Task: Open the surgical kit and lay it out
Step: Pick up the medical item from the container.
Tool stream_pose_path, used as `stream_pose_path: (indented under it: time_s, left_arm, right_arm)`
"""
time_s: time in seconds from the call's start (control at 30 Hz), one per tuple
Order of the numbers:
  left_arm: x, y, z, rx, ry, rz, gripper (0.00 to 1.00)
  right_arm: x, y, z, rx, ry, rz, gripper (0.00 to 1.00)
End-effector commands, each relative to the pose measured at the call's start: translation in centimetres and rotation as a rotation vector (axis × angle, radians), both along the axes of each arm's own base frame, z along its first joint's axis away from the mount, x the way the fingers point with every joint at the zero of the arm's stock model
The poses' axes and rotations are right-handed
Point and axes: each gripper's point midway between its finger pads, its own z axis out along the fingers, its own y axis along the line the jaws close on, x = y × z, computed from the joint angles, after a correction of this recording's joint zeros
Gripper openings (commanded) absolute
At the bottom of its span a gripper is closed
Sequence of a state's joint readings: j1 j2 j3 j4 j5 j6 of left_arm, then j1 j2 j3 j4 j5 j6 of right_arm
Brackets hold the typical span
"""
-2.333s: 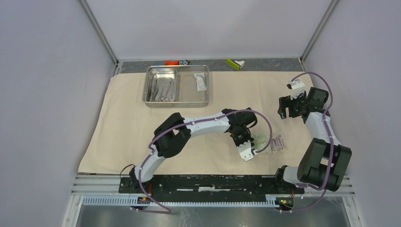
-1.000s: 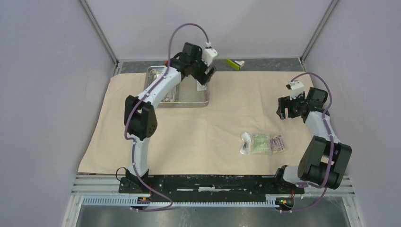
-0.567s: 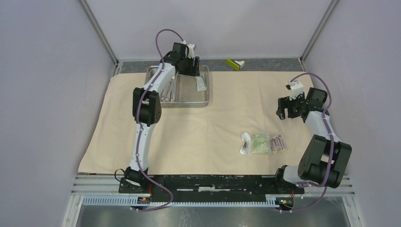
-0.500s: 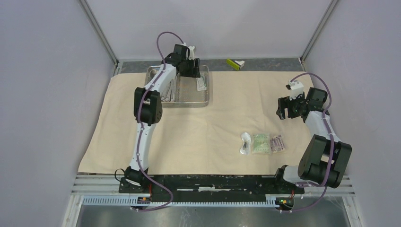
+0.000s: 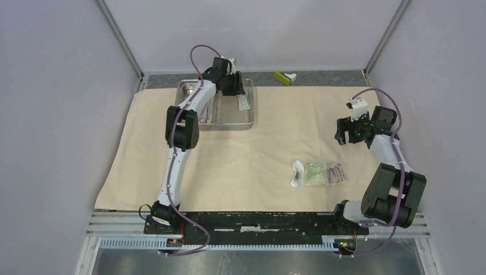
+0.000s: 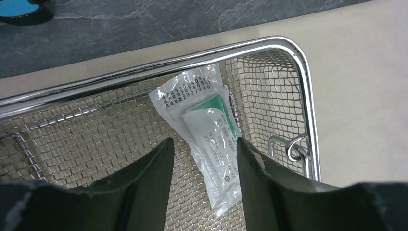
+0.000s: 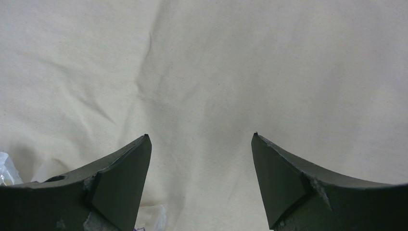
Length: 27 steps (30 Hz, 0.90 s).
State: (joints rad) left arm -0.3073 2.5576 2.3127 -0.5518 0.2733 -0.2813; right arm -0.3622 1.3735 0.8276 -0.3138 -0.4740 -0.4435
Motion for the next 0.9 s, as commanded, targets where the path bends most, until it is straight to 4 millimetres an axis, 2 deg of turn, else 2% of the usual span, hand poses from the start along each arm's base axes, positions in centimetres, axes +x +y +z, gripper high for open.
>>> stream_pose_path:
  time_s: [0.0,0.33,0.47,0.63,0.8,0.87]
  left_arm:
    - [1.1,-1.2,1.0,-0.077,-0.020,0.017,0.56]
    - [0.7,-1.6,-0.8,-0.092,0.022,0.015,0.45]
    - [0.9,-1.7,-0.9,-0.096,0.018,0.013,0.36]
    - [1.3,-1.6,-0.4,-0.104,0.001,0.015,0.24]
    - [1.6,-1.5,0.8,-0.124,-0.013,0.013,0.03]
    - [1.6,-1.4,1.8,-0.130,-0.029,0.001,0.02]
  right_arm:
    - [0.3,0.2,0.7,0.004,-0.029,0.017,0.84]
    - [0.3,0.1,0.7,0.002,-0.029,0.015,0.84]
    - [0.3,0.1,0.7,0.001,-0.028,0.015,0.84]
    - [0.3,0.1,0.6,0.002,-0.028,0.015,0.84]
    - [0.3,0.1,0.8,0.001,-0.032,0.015,0.84]
    - [0.3,0.2,0.8,0.003,-0.033,0.017,0.84]
